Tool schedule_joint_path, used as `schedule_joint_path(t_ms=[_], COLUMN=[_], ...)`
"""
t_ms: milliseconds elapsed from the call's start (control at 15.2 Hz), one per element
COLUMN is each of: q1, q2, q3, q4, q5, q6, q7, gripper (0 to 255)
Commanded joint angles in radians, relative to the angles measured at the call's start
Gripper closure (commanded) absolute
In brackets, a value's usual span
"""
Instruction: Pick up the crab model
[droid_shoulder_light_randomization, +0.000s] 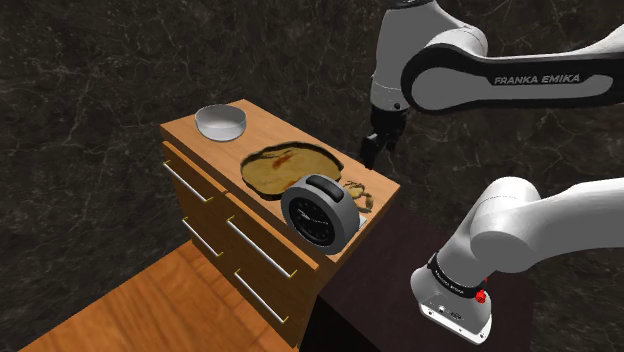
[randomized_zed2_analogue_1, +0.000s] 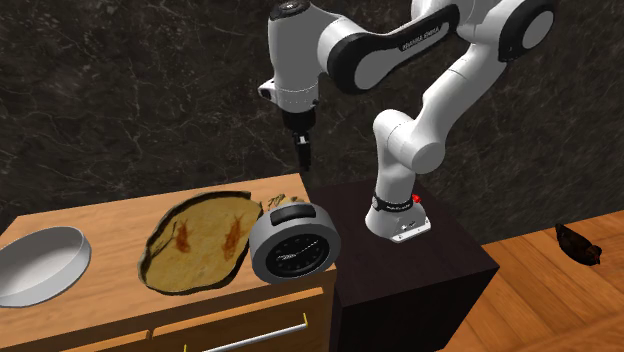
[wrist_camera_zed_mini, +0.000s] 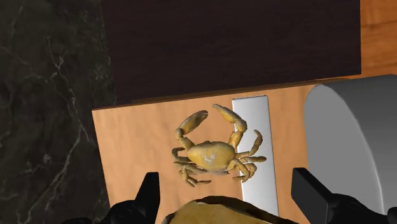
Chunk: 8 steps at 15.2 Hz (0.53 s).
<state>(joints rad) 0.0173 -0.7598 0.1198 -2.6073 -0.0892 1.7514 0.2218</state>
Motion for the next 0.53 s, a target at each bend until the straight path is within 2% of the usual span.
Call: schedule_joint_path(t_ms=[0, 462], q1=[0.0, -0.023], q2=[-0.001, 0.131], q3=[0.027, 0.142], q4=[-0.061, -0.216], q5=[0.002, -0.013], q6=[0.067, 0.361], q7=[0.051, 0.251], gripper=[0, 0])
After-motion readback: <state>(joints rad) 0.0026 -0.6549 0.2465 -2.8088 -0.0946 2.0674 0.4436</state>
